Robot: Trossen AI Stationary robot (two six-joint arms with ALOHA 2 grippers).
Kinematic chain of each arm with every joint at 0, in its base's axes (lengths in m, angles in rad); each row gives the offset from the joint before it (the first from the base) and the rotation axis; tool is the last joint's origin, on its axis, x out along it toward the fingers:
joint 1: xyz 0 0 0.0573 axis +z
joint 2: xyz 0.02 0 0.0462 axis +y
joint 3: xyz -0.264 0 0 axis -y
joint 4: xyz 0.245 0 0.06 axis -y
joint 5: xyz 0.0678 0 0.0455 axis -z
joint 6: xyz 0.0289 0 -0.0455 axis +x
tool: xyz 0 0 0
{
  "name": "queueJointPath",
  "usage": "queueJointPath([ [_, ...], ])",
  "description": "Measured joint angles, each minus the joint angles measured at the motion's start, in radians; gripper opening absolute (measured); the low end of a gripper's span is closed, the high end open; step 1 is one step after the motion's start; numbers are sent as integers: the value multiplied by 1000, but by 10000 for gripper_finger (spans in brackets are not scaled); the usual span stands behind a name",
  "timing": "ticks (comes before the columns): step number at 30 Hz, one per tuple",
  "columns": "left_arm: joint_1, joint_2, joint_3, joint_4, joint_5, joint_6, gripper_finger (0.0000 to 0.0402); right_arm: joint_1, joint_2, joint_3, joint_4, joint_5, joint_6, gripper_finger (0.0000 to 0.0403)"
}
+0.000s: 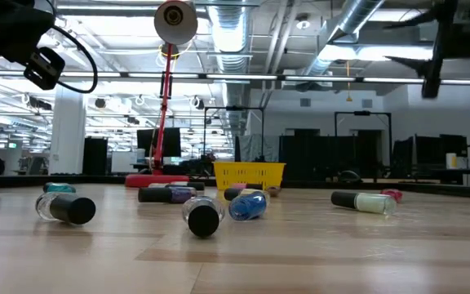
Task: Pick & Place Nail Polish
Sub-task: Put the red nail polish bottle into the yellow bin
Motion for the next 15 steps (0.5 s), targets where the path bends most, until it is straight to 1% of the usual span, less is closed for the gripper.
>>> queueJointPath([
  [3, 0, 0, 0, 0, 0, 0, 2, -25, 62, 126, -6, -25, -249, 206],
  [5, 0, 0, 0, 0, 0, 0, 2, -29, 124, 224, -51, -47, -385, 208],
  [6, 0, 0, 0, 0, 0, 0, 2, -29, 165, 280, -113, -60, -440, 209],
  [8, 0, 0, 0, 0, 0, 0, 2, -29, 240, 396, -287, -72, -494, 213],
  [10, 0, 0, 0, 0, 0, 0, 2, -29, 330, 515, -471, -72, -513, 220],
  [13, 0, 0, 0, 0, 0, 0, 2, -29, 478, 658, -757, -75, -537, 233],
  [15, 0, 0, 0, 0, 0, 0, 2, -29, 572, 739, -891, -76, -549, 240],
])
